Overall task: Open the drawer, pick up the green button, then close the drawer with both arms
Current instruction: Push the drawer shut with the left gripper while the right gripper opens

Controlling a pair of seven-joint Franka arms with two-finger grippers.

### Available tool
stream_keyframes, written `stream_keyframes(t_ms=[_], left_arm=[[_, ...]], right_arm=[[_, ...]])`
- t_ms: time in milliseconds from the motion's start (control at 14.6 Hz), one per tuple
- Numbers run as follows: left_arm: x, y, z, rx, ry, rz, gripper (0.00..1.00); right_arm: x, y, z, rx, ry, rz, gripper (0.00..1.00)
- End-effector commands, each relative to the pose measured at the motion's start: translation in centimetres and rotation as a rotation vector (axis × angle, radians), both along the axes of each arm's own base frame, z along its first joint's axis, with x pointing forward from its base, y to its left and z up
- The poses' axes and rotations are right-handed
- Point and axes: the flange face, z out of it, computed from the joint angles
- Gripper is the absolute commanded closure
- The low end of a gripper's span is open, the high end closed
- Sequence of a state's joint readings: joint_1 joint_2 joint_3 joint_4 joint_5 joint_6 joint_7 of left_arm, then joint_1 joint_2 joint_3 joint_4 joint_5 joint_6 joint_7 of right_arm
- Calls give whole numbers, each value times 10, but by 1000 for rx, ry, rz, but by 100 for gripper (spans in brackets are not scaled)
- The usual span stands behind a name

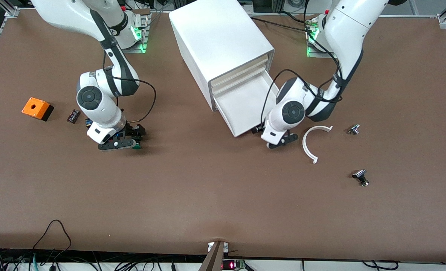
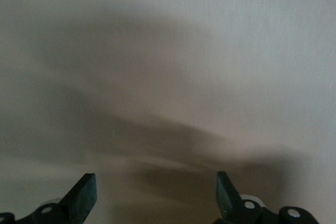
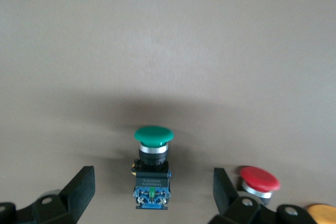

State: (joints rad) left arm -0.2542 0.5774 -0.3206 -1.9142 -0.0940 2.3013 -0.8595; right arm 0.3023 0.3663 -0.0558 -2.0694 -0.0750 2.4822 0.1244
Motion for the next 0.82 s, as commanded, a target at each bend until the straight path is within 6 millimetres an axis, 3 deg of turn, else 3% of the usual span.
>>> stream_keyframes(t_ms=[0, 341, 478, 751], left_arm=[[-47, -10, 15, -25, 37, -24, 0], [-98, -49, 11, -103, 154, -10, 0], [-109, -56, 9, -105, 168, -28, 0], [-106, -48, 7, -101, 175, -16, 0]], right_arm=[[25, -8, 48, -8, 39, -33, 0], [51, -5, 128, -3, 135, -87, 0], [56, -26, 160, 15, 191, -144, 0], [59, -65, 223, 74, 168, -200, 0]])
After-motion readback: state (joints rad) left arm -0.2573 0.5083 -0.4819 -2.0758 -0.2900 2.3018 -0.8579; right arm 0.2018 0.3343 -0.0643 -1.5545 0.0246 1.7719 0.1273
